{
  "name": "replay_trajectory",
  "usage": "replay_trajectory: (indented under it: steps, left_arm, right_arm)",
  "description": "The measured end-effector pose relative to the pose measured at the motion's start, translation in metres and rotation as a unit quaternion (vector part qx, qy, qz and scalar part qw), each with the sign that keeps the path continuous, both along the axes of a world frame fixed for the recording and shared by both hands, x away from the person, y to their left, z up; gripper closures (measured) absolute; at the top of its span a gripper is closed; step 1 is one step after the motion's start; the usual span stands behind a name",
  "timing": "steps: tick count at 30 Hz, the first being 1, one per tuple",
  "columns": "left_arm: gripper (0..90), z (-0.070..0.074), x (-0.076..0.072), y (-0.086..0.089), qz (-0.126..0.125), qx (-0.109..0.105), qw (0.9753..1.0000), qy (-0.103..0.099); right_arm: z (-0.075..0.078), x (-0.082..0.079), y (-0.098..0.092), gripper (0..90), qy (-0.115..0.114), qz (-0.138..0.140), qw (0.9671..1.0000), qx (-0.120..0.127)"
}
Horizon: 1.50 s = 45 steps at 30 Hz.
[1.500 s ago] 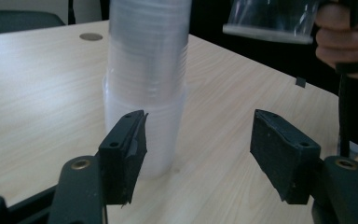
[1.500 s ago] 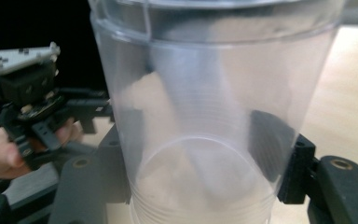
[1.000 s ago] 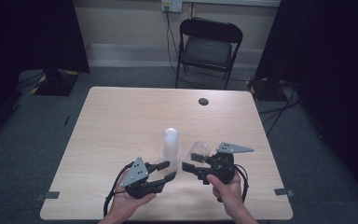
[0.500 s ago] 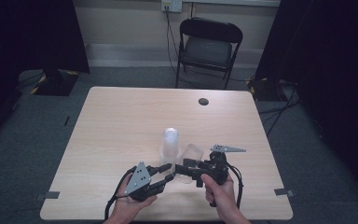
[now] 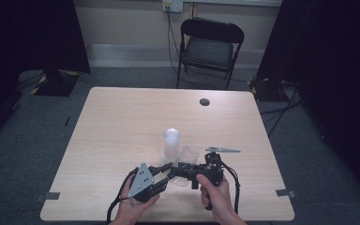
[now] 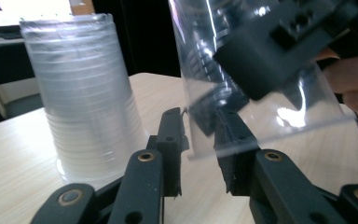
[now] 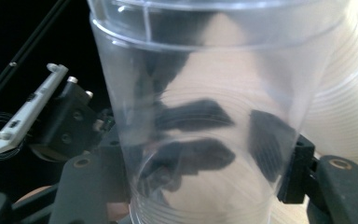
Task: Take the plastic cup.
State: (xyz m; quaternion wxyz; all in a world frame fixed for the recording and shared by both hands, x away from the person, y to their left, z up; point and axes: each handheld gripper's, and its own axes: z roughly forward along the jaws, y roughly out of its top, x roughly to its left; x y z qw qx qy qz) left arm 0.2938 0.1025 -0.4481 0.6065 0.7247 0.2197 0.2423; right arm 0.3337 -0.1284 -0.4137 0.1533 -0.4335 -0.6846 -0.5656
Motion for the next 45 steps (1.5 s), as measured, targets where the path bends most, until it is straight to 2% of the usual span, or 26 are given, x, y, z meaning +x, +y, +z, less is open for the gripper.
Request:
replay_trajectory:
  steps: [1,4,5,6,9,10,12,16,20,27,33,37,40,45]
  left_arm:
    - [71.8,0.000,0.000,0.000,-0.002,0.001,1.0000,-0.001]
    - [69.3,-0.003,0.000,-0.002,0.016,0.002,0.9998,-0.007]
    - [65.6,-0.003,0.000,-0.004,0.023,-0.001,0.9997,-0.007]
    - [65.6,-0.004,0.001,-0.004,0.023,-0.002,0.9997,-0.009]
    - [69.4,-0.003,-0.002,-0.005,0.027,0.003,0.9994,-0.022]
    - [71.5,-0.004,-0.001,-0.005,0.021,0.000,0.9996,-0.019]
    - [75.9,-0.004,-0.002,-0.005,0.021,0.008,0.9995,-0.022]
    - [79.6,-0.004,-0.001,-0.005,0.018,0.010,0.9995,-0.022]
    - [82.3,-0.004,0.000,-0.002,0.021,0.007,0.9996,-0.019]
    - [84.4,-0.002,0.002,0.000,0.015,0.001,0.9999,0.008]
    - [84.6,-0.001,0.005,0.003,0.011,0.001,0.9992,0.037]
    - [85.0,0.000,0.006,0.005,0.002,0.000,0.9981,0.062]
    - [84.7,0.002,0.007,0.007,0.006,0.003,0.9971,0.076]
    - [85.4,0.004,0.008,0.006,-0.002,0.001,0.9962,0.087]
  right_arm:
    - [0.000,0.000,0.000,37.4,0.000,0.000,1.0000,0.000]
    - [-0.003,0.000,0.002,37.5,0.016,0.002,0.9998,0.010]
    - [-0.003,0.000,0.004,37.5,0.017,0.003,0.9998,0.008]
    - [-0.004,0.000,0.004,37.7,0.015,-0.001,0.9999,0.006]
    - [-0.005,0.000,0.004,38.3,0.023,-0.003,0.9997,0.012]
    - [-0.006,0.000,0.005,38.1,0.025,-0.004,0.9996,0.015]
    - [-0.007,-0.001,0.006,37.6,0.026,-0.007,0.9995,0.015]
    - [-0.008,0.000,0.005,32.8,0.031,-0.007,0.9992,0.022]
    - [-0.005,-0.002,0.007,25.8,0.000,-0.016,0.9999,-0.002]
    - [-0.006,-0.002,0.007,20.2,-0.018,-0.015,0.9997,-0.011]
    - [-0.005,0.001,-0.003,21.4,-0.026,-0.022,0.9994,0.000]
    - [-0.006,0.001,-0.007,21.4,-0.029,-0.020,0.9994,0.005]
    - [-0.006,0.001,-0.009,22.8,-0.031,-0.020,0.9993,0.003]
    - [-0.006,0.002,-0.011,22.5,-0.028,-0.017,0.9995,0.006]
